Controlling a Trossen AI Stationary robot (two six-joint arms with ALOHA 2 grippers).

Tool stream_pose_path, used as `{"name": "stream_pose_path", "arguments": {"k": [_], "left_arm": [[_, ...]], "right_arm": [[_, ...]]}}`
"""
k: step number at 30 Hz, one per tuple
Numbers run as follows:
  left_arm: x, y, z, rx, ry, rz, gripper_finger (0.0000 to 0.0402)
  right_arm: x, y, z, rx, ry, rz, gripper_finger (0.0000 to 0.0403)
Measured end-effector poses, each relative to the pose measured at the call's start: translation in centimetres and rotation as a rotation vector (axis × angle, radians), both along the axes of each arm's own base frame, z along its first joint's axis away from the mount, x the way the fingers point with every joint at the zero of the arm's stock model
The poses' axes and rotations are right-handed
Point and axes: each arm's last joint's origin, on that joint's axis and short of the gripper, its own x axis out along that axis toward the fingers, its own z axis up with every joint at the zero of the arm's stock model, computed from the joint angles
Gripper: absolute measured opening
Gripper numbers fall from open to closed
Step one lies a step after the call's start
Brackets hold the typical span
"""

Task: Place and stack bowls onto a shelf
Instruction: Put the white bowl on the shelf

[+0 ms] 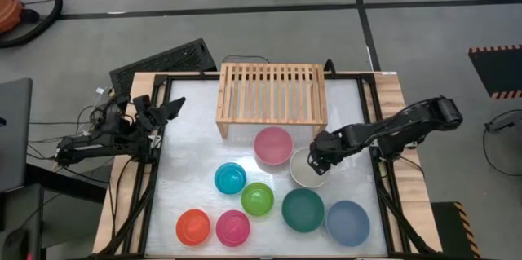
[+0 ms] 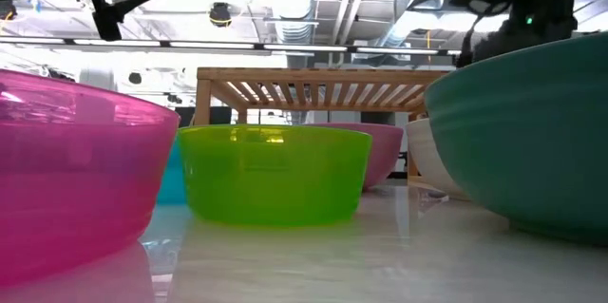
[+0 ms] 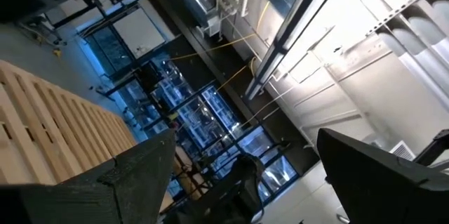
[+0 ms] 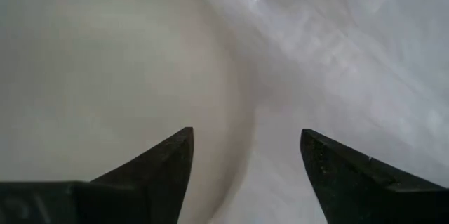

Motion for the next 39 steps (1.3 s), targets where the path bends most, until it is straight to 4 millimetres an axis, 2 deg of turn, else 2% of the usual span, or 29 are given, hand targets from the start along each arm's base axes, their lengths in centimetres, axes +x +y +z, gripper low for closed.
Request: {"name": "stream_pose_path", "arguments": {"k": [2,4,10,11,14,16,22,28,31,33,36,39], "left_arm": [[0.0,0.0,0.0,-0.001,0.001,0.000,0.0332],[0.0,0.0,0.0,-0.002,0.003,0.000,0.0332],[0.0,0.0,-0.1,-0.009,0.004,0.013,0.0332],[0.0,0.1,-0.1,-0.011,0.004,0.017,0.0332],[0.0,0.1,-0.2,-0.024,0.016,0.035,0.0332],[0.1,0.1,-0.3,-0.037,0.027,0.034,0.0332],[0.3,0.2,-0.8,-0.054,0.075,0.030,0.0332],[0.4,0.2,-1.0,-0.097,0.074,0.021,0.0332],[0.4,0.2,-1.0,-0.100,0.073,0.022,0.0332],[0.3,0.2,-1.0,-0.101,0.072,0.022,0.0332],[0.4,0.2,-1.0,-0.101,0.074,0.022,0.0332],[0.4,0.2,-1.0,-0.102,0.073,0.023,0.0332]], "right_arm": [[0.2,0.0,-0.4,-0.001,0.016,-0.015,0.0261],[0.4,0.1,-0.8,0.000,0.036,-0.024,0.0222],[0.7,0.4,-1.3,0.017,0.054,-0.013,0.0037],[0.8,0.4,-1.1,0.028,0.038,-0.005,0.0024],[0.4,0.5,-0.6,0.061,0.038,-0.005,0.0029],[0.1,0.4,0.5,0.074,0.031,-0.014,0.0029],[-1.6,-0.4,6.7,0.081,-0.002,-0.025,0.0024],[-3.0,-3.0,17.7,0.047,-0.302,-0.017,0.0024],[-3.6,-5.5,23.0,-0.063,-0.416,-0.054,0.0024],[-3.9,-7.7,25.5,-0.159,-0.409,-0.080,0.0024],[-3.9,-11.5,28.0,-0.269,-0.379,-0.115,0.0024],[-3.4,-15.5,29.3,-0.298,-0.404,-0.100,0.0024]]}}
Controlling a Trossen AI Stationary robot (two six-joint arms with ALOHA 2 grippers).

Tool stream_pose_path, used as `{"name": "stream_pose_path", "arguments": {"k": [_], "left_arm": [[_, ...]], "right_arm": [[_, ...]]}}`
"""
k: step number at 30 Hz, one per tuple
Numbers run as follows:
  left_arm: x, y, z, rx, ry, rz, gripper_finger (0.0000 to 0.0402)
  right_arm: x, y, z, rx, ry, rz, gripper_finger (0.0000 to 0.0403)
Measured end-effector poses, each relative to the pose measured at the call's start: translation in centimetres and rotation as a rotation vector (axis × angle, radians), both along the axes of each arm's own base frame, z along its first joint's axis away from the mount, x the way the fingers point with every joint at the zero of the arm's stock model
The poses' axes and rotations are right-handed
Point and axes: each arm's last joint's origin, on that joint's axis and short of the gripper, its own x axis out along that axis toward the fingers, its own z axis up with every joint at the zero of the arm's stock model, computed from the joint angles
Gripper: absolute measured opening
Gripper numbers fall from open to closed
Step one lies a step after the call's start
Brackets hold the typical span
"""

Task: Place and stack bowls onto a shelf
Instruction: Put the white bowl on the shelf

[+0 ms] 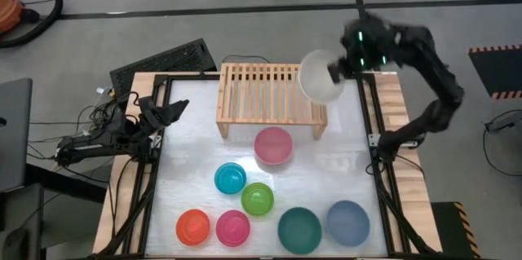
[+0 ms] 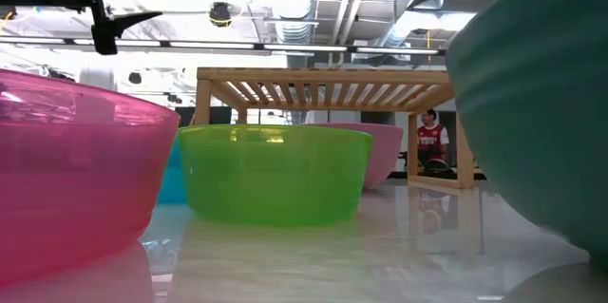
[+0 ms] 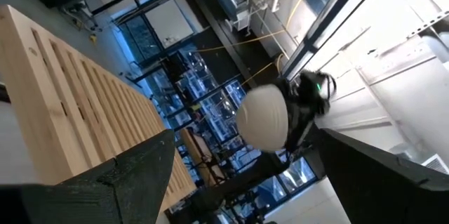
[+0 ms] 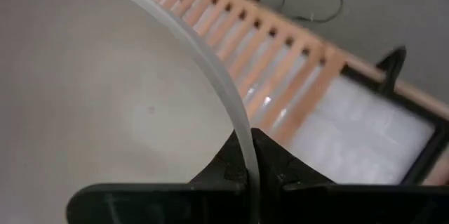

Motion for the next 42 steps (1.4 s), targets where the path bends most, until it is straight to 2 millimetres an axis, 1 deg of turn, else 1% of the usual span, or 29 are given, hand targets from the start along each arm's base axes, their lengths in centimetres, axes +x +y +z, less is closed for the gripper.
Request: {"name": "stream_pose_path", "arguments": {"k": [2,5,7,10,12,17,22,26,29,36,39,42], "left_arm": [[0.0,0.0,0.0,-0.006,-0.002,0.003,0.0332],[0.0,0.0,0.0,-0.008,-0.003,0.008,0.0332],[0.0,0.0,0.0,-0.008,-0.003,0.007,0.0332],[0.0,0.0,0.0,-0.009,-0.003,0.007,0.0332],[0.0,0.0,0.0,-0.009,0.000,0.007,0.0332],[0.1,0.0,-0.3,-0.013,0.024,0.007,0.0332],[0.1,0.0,-0.4,-0.034,0.031,0.001,0.0332],[0.1,0.0,-0.4,-0.035,0.029,0.001,0.0332],[0.1,0.0,-0.4,-0.036,0.028,0.001,0.0332],[0.1,0.0,-0.4,-0.036,0.027,0.002,0.0332],[0.1,0.0,-0.4,-0.036,0.027,0.002,0.0332],[0.1,0.1,-0.4,-0.038,0.027,0.009,0.0332]], "right_arm": [[0.5,-2.9,0.2,-0.002,-0.006,-0.001,0.0024],[1.1,-6.8,-1.2,0.060,0.016,-0.013,0.0024],[1.4,-8.9,-2.4,0.108,0.031,-0.021,0.0024],[2.0,-11.3,-4.1,0.165,0.050,-0.017,0.0024],[2.5,-12.5,-5.2,0.194,0.074,-0.028,0.0024],[3.5,-14.5,-7.4,0.240,0.119,-0.027,0.0024],[4.4,-15.7,-9.1,0.280,0.151,-0.023,0.0024],[4.6,-15.9,-9.5,0.299,0.149,-0.017,0.0024],[4.6,-15.5,-9.9,0.296,0.188,-0.023,0.0024],[3.2,-14.2,-12.1,0.339,0.320,-0.067,0.0024],[2.5,-13.3,-12.0,0.337,0.336,-0.070,0.0024],[2.6,-12.8,-11.6,0.327,0.324,-0.058,0.0024]]}}
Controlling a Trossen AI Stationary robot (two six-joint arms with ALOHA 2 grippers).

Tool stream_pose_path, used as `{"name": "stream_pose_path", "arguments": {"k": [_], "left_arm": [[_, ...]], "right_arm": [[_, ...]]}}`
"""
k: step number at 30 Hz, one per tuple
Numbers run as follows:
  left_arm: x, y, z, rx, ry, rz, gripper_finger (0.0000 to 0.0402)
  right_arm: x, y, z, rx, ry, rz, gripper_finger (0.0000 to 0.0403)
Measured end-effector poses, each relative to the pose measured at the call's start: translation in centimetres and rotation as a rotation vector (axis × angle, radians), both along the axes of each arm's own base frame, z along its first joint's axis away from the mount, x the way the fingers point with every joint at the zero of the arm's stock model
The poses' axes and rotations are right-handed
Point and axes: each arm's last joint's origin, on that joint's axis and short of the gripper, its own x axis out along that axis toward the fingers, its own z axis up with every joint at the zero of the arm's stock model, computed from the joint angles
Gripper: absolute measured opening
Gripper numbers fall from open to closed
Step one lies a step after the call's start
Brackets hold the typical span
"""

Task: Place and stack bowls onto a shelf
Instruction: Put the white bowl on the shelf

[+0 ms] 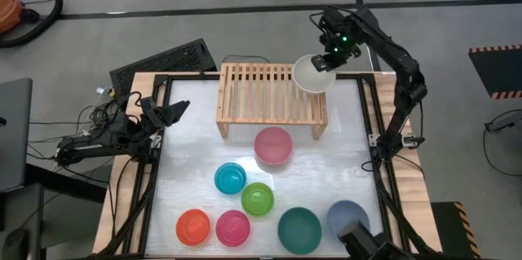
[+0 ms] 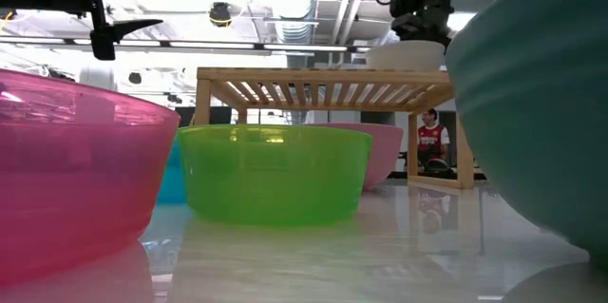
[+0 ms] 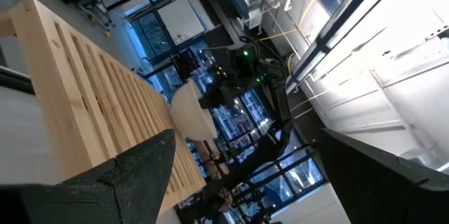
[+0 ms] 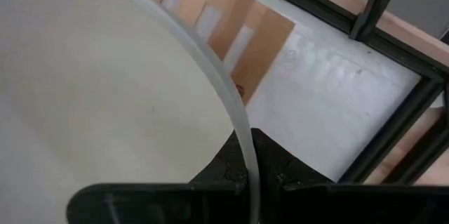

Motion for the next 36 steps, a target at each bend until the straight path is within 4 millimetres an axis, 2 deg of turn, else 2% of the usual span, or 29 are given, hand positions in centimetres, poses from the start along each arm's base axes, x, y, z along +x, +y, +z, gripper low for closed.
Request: {"name": "stream_pose_path", "arguments": {"k": [4,11,15,24,36], "left_arm": [[0.0,0.1,0.0,-0.007,0.000,0.024,0.0332],[0.0,0.1,-0.2,-0.013,0.017,0.037,0.0332],[0.0,0.1,-0.2,-0.013,0.017,0.037,0.0332],[0.0,0.1,-0.2,-0.013,0.018,0.037,0.0332],[0.0,0.1,-0.3,-0.003,0.034,0.030,0.0332]], "right_arm": [[0.1,0.7,0.5,-0.010,-0.014,0.018,0.0024],[1.4,-0.2,-1.3,0.050,0.006,0.038,0.0024],[1.9,0.1,-1.3,0.049,-0.007,0.056,0.0024],[1.8,0.1,-1.3,0.052,-0.008,0.071,0.0025],[2.2,0.4,-1.2,0.046,-0.014,0.122,0.0100]]}}
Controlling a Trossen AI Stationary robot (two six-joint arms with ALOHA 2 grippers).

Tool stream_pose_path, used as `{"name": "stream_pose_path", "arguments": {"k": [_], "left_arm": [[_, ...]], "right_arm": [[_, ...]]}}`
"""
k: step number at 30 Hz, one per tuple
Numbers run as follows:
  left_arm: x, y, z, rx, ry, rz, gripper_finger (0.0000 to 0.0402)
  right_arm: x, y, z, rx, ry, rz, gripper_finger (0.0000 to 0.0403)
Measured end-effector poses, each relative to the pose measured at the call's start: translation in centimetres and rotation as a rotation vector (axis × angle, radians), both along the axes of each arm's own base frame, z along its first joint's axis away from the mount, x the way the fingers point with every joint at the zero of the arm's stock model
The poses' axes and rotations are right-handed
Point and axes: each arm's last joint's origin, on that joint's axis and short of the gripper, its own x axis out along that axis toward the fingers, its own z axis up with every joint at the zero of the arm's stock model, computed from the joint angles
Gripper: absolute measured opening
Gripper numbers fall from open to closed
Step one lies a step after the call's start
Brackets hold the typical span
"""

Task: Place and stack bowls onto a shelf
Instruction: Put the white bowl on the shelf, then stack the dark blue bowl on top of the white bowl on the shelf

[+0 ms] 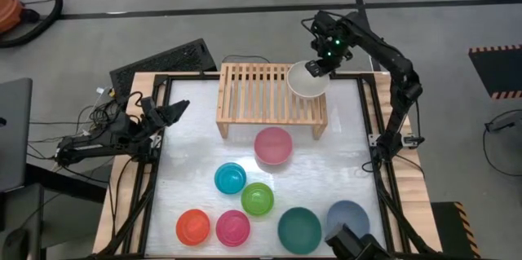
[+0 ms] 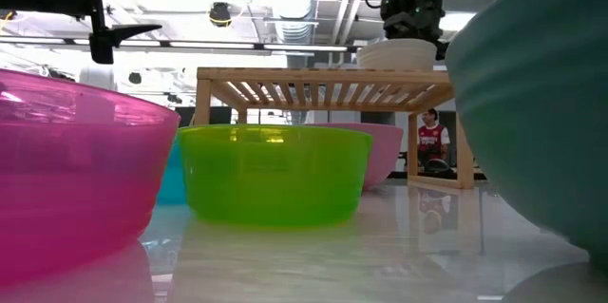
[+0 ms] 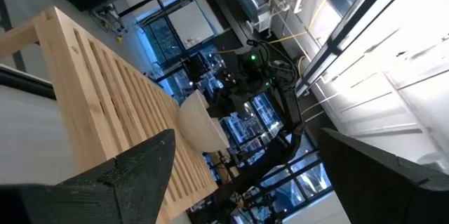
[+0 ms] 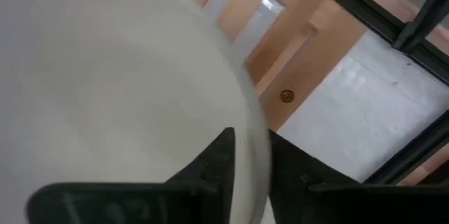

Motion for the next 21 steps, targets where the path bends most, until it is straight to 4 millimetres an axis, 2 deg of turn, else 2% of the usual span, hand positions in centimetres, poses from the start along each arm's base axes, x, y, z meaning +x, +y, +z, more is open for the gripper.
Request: {"name": "stream_pose_path", "arguments": {"k": [7,11,14,17,21], "left_arm": [[0.0,0.0,-0.2,-0.002,0.018,0.000,0.0332],[0.0,0.0,-0.2,-0.002,0.019,0.000,0.0332],[0.1,0.0,-0.2,-0.003,0.024,0.000,0.0332],[0.1,0.0,-0.2,-0.003,0.024,0.000,0.0332],[0.1,0.0,-0.2,-0.001,0.025,-0.001,0.0332]], "right_arm": [[0.3,0.3,0.2,-0.018,0.003,0.016,0.0197],[-0.2,-0.1,1.3,-0.054,-0.012,-0.016,0.0243],[-0.6,-0.3,3.2,-0.102,-0.064,-0.036,0.0253],[-1.5,0.3,6.0,-0.174,-0.144,-0.065,0.0254],[-3.5,2.9,10.1,-0.242,-0.292,-0.069,0.0255]]}}
